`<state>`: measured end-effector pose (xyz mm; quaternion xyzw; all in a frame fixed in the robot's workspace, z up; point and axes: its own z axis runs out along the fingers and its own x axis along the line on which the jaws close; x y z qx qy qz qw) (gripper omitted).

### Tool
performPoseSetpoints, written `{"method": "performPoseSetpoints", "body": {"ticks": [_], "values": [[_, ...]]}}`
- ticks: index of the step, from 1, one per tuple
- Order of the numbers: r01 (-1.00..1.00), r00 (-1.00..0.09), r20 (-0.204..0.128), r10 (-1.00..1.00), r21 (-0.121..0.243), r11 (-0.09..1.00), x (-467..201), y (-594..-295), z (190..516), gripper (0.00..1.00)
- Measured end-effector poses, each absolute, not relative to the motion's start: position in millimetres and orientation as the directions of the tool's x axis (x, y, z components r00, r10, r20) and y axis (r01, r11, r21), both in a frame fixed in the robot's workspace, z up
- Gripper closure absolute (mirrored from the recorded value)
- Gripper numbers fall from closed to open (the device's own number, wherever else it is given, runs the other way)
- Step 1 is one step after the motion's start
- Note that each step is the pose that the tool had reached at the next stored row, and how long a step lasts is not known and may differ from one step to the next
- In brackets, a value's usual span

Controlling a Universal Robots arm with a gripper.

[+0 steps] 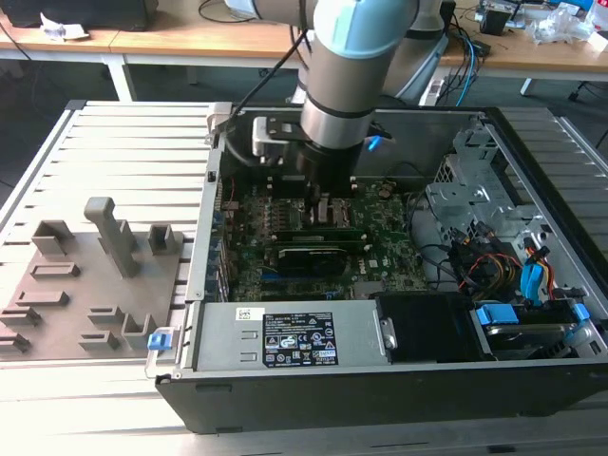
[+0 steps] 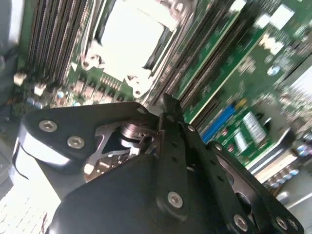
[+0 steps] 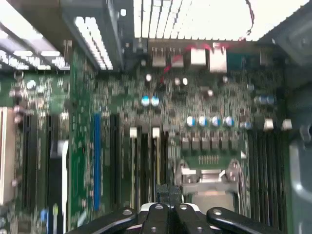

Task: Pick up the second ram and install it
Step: 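Press down the second ram until it locks into place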

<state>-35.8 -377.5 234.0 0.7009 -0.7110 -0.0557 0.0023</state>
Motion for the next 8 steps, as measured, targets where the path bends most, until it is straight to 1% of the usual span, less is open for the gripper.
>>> {"method": "performPoseSetpoints", "body": {"ticks": [4, 8], "values": [[-0.996, -0.018, -0.075, -0.997, 0.090, 0.011, -21, -377, 238, 0.89], [-0.996, -0.018, -0.075, -0.997, 0.090, 0.011, -21, -377, 263, 0.89]]}}
